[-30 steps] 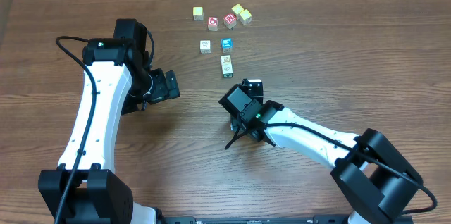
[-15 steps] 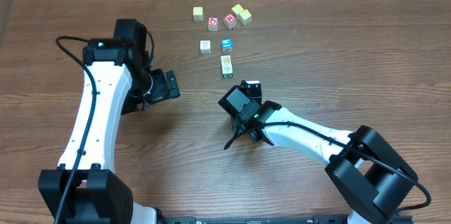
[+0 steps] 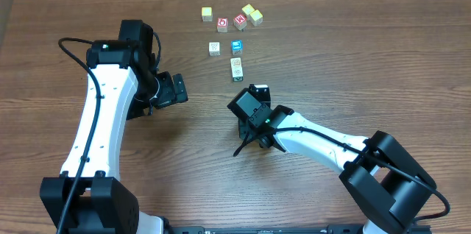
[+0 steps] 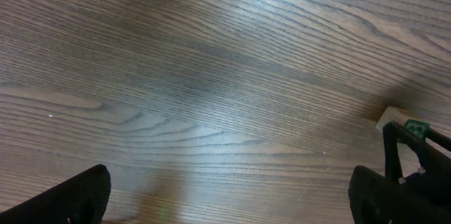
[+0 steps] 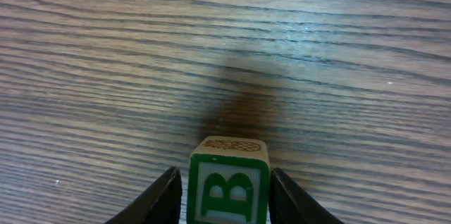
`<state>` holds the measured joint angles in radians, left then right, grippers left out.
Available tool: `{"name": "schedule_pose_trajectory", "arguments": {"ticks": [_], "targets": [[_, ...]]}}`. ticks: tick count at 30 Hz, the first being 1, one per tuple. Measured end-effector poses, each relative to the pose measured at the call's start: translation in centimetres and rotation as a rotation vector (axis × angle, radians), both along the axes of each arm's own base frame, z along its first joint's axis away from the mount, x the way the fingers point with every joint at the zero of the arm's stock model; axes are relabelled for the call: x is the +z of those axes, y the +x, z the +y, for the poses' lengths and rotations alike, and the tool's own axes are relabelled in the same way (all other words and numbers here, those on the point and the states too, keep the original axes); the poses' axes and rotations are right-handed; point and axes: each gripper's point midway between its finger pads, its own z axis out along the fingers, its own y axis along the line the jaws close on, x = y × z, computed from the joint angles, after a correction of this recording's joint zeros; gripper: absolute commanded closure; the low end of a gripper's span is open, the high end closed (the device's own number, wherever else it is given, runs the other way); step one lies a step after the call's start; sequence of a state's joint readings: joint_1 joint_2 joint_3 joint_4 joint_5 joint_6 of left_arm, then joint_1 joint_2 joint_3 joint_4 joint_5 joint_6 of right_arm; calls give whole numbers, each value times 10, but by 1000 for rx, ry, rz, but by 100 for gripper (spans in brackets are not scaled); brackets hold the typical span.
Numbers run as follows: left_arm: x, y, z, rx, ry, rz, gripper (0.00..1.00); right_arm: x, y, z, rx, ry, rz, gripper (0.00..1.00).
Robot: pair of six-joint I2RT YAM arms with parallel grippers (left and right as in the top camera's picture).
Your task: Flip 4 blocks
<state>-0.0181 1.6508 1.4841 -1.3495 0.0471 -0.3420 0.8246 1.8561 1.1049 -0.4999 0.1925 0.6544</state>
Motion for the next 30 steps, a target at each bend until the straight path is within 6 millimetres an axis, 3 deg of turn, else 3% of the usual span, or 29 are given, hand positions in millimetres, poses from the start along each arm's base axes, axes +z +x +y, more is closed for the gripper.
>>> {"name": "schedule_pose_trajectory", "arguments": {"ticks": [14,30], "targets": [[0,0,0,0,0,0,0,1,1,4,4,17,-7,65],[0,0,0,0,0,0,0,2,-1,12,23,44,-1,66]]}}
